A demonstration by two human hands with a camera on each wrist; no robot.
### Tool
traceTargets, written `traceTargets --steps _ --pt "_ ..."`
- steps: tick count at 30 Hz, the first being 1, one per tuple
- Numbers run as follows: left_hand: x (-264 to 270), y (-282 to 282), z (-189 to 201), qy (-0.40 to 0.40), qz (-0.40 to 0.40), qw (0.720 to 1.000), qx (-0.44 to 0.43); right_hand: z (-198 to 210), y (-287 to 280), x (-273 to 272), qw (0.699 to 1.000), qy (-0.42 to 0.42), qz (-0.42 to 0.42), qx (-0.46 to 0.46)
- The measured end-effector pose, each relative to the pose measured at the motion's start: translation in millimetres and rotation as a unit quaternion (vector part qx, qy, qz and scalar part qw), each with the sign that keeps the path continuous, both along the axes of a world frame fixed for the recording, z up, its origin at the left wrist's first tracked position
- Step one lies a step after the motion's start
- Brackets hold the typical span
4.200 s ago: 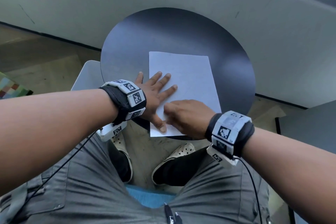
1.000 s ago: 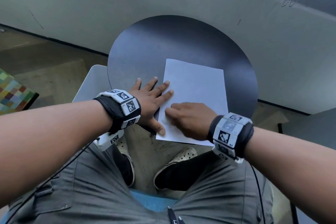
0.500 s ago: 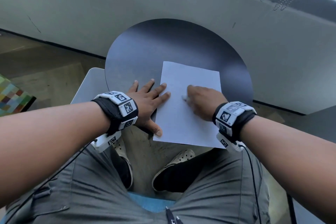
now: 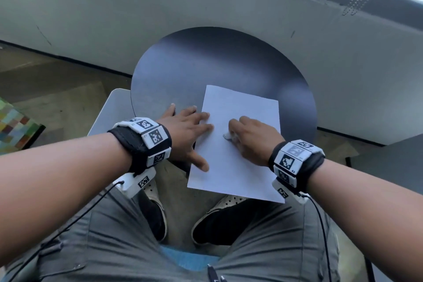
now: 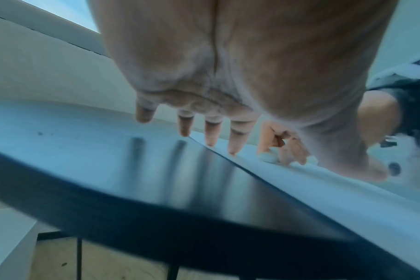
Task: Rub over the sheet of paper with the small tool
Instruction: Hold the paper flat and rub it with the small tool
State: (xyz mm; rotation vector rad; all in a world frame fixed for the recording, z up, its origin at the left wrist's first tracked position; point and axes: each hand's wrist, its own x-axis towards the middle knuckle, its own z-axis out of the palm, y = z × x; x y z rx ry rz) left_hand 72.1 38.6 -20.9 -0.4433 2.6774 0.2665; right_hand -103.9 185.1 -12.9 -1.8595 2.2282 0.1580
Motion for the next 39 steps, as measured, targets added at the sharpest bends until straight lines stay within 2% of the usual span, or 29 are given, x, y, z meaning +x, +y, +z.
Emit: traceTargets --steps 2,5,10,12,15,16,17,19,20,21,25,27,28,31,32,34,37,39 --pt "-4.8 -6.0 4.6 0.024 0.02 1.0 0.0 -1.0 2.5 3.1 1.0 0.003 0.007 -0.007" --pt "-8.9 -12.4 -0.1 -0.003 0.033 0.999 -0.007 1.6 1.6 3.0 1.0 0.007 0.01 -0.006" --pt "-8.4 -11.9 -9.4 -0.008 0.018 1.0 -0.018 5.9 -14.7 8.6 0.999 -0.019 -0.037 0.0" --pt "-7.8 -13.0 -11.6 -0.009 0.015 1.0 -0.017 4.5 -19.5 24.6 1.0 -0.024 0.014 0.002" --pt "-7.3 -12.9 -13.1 -0.011 0.009 1.0 -0.021 6.3 -16.8 45.0 0.985 -0.042 0.163 0.025" --pt "-7.0 -12.9 -13.2 -0.01 0.008 1.0 -0.022 8.3 -20.2 41.2 0.984 -0.039 0.172 0.03" --pt "-6.9 -13.1 -13.2 -0.009 0.007 1.0 -0.021 10.3 -27.4 33.6 0.989 -0.032 0.141 0.03" --pt "-6.7 -13.3 -13.8 -0.006 0.006 1.0 -0.022 11.8 -44.0 11.1 0.999 -0.001 0.026 0.024" --pt "-6.6 -13.2 -13.8 -0.007 0.005 1.0 -0.022 11.4 -48.7 3.6 1.0 0.02 -0.009 0.016" --pt "-6.7 -13.6 -13.8 -0.01 0.005 1.0 -0.022 9.5 -48.6 3.3 0.999 0.035 -0.006 0.011" --pt "-8.8 -12.0 -12.2 -0.017 0.006 1.0 -0.019 12.2 -23.4 38.2 0.982 -0.022 0.181 0.045" --pt "-9.1 -11.5 -11.4 -0.02 0.005 1.0 -0.022 17.6 -23.3 36.3 0.975 -0.019 0.213 0.061" --pt "-9.2 -11.5 -11.0 -0.019 0.004 1.0 -0.023 16.7 -29.8 28.9 0.98 -0.005 0.19 0.059" --pt "-8.3 -12.3 -11.0 -0.014 0.005 1.0 -0.028 10.6 -42.8 8.0 0.998 0.042 0.035 0.015" --pt "-8.7 -12.0 -11.0 -0.014 0.005 0.999 -0.029 7.6 -41.0 8.8 0.998 0.047 0.03 0.008" --pt "-9.7 -11.3 -10.1 -0.02 0.007 0.999 -0.026 2.4 -27.1 24.4 0.995 0.019 0.102 0.012" --pt "-11.9 -9.3 -9.2 -0.027 0.01 0.999 -0.023 4.1 -6.2 34.2 0.972 -0.027 0.23 0.035" --pt "-11.3 -9.4 -9.6 -0.024 0.009 0.999 -0.025 8.2 -14.5 25.0 0.973 0.0 0.227 0.03"
